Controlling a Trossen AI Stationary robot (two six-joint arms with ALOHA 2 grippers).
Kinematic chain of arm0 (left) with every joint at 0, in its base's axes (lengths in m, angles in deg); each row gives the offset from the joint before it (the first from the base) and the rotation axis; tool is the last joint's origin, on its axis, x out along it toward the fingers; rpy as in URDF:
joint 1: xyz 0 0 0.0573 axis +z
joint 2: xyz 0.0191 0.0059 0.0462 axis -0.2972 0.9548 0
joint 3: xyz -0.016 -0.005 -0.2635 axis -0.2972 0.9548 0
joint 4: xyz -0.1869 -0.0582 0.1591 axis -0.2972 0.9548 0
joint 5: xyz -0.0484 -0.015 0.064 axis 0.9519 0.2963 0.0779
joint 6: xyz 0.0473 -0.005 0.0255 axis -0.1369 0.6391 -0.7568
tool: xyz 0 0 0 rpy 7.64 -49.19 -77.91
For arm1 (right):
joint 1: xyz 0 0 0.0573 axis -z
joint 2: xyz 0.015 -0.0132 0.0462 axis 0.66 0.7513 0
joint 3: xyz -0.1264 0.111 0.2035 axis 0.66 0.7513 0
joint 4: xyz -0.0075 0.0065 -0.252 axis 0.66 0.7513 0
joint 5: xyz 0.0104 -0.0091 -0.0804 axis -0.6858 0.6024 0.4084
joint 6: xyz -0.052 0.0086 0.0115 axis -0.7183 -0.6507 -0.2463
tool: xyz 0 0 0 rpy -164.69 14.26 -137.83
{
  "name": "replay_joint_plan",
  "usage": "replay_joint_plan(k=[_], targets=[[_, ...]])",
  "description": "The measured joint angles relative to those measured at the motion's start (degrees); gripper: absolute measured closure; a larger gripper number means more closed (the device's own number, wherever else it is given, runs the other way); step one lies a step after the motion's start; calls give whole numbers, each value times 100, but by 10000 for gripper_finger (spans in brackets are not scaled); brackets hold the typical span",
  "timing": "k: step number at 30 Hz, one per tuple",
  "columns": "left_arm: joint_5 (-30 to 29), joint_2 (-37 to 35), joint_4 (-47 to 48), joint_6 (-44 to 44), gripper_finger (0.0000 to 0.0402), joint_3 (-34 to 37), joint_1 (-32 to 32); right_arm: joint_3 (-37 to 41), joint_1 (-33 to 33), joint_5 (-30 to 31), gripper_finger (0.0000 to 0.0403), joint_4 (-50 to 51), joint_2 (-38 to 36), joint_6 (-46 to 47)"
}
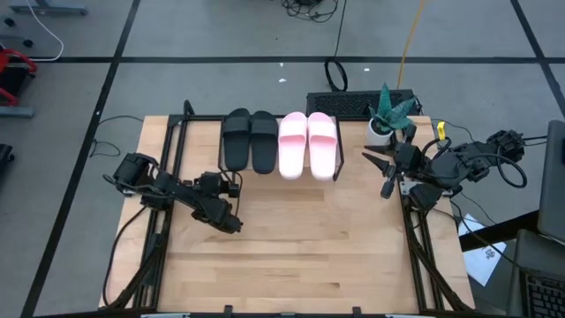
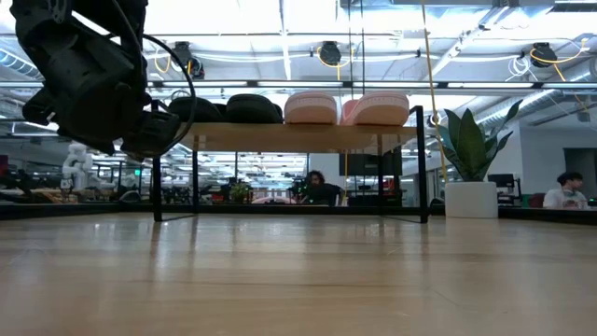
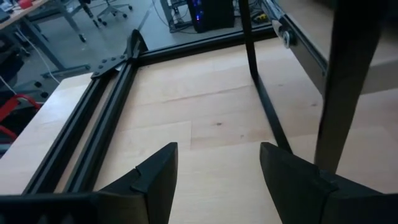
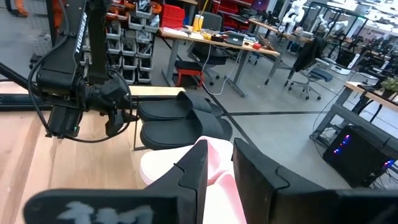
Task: Pick and place slides into the shelf
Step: Adjust the shelf, then return to Home Position
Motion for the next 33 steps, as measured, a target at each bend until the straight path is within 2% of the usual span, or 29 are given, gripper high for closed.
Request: replay_joint_plan(k=[7,12,16,19,23,27,30,33], targets=[[110,0,-27,15,177,-8,-45,0,0,-4,335,1,0,44],[1032,0,19,-44,176,-46,-388,0,0,-4,335,-1,0,42],[1826,0,254,296,176,-68,-900,0,0,-4,335,-1,0,44],[2062,0,356,648,176,-281,-1400,0,0,-4,335,-2,0,44],[1795,2,356,730,176,-1023,-2036,0,-43,-5,335,-3,2,134],[805,2,578,634,176,-2136,-2549,0,-166,-9,335,15,-11,346],[129,2,911,281,176,-3049,-2861,0,-297,-2,335,300,-75,351],[-96,-149,885,-653,176,-3758,-3086,0,-358,105,335,901,-228,941]])
